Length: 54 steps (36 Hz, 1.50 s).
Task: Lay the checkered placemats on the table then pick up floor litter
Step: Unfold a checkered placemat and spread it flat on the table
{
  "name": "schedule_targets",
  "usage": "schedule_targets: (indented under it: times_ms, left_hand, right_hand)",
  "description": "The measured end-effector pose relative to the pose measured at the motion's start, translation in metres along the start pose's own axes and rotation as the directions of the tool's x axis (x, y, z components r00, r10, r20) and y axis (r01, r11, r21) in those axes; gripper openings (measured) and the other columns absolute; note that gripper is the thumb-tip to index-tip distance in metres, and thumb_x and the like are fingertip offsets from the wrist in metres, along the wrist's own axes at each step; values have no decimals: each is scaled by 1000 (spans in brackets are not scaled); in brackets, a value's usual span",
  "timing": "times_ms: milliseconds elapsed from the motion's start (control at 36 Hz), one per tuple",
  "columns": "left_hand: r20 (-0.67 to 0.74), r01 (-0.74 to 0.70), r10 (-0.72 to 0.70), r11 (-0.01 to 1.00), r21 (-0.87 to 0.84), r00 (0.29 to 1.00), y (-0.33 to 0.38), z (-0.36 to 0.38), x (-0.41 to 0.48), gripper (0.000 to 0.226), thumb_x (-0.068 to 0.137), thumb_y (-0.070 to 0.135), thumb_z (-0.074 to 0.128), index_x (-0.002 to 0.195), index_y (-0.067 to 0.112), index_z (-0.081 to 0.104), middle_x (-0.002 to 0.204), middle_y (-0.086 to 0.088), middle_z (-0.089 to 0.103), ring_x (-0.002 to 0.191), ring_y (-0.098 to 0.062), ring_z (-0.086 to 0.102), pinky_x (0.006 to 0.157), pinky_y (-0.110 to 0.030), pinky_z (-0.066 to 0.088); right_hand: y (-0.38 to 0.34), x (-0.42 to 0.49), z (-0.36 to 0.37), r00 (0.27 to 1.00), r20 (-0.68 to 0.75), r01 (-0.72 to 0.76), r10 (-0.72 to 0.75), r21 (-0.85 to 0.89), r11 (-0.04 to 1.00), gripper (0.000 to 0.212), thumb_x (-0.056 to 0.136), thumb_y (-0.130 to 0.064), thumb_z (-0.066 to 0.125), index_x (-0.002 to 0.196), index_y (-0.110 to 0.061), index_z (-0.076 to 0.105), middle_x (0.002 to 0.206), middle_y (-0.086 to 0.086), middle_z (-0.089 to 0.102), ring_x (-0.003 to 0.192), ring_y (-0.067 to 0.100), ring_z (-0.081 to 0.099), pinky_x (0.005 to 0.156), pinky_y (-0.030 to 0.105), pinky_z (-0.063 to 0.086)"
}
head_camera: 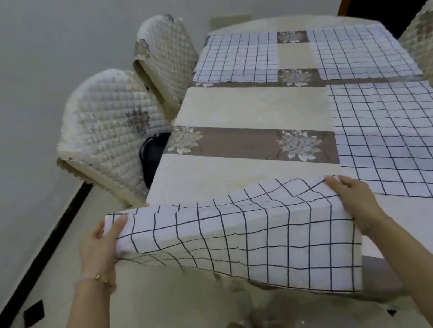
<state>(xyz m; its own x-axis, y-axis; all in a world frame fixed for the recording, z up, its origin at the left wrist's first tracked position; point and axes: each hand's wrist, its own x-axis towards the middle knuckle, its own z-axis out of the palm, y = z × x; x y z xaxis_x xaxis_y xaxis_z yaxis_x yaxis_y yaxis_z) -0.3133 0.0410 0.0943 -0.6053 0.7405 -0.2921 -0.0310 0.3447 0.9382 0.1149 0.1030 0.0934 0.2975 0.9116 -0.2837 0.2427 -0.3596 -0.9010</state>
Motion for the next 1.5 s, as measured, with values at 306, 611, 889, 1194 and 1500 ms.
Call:
schedule_targets:
  times_ms: [306,611,889,1194,1500]
  left_hand:
    - [-110,-26,6,982,-187,994,-23,-112,-44,19,90,15,57,95,28,70,91,3,76,78,-8,72,66,-27,56]
    - [-392,208,-285,951,-227,875,-123,-211,-80,63,84,28,67,141,18,40,148,-5,40,134,-27,38,111,-46,30]
    - [-435,180,-242,967,-179,867,-113,-323,-33,24,87,17,62,111,12,63,108,-16,66,98,-34,63,77,-39,52]
    - [-474,111,-188,976,-187,860,-79,-382,59,19,89,23,59,108,20,63,110,-11,65,101,-30,60,88,-47,49]
    - [-464,164,-243,965,-205,852,-62,-418,212,20,87,17,61,107,14,63,106,-17,65,97,-35,61,82,-45,52]
  right_hand:
    - [-47,1,104,956,287,48,-65,64,997,20,90,-15,55,95,2,65,91,15,65,109,37,56,94,49,46]
    - [-23,-52,230,833,552,126,-13,-168,978,40,89,-18,56,101,20,51,82,23,60,73,29,57,71,38,45]
    - [-51,-98,366,817,577,121,4,-178,976,17,88,-21,58,76,-15,69,81,7,72,79,26,67,73,36,53]
    - [-114,-99,479,789,605,180,-101,-71,981,20,90,-20,55,76,-20,69,80,1,69,73,16,62,63,28,49]
    - [-146,-58,631,710,695,228,-115,-73,971,24,94,-14,52,81,1,65,72,5,62,61,9,55,47,6,42]
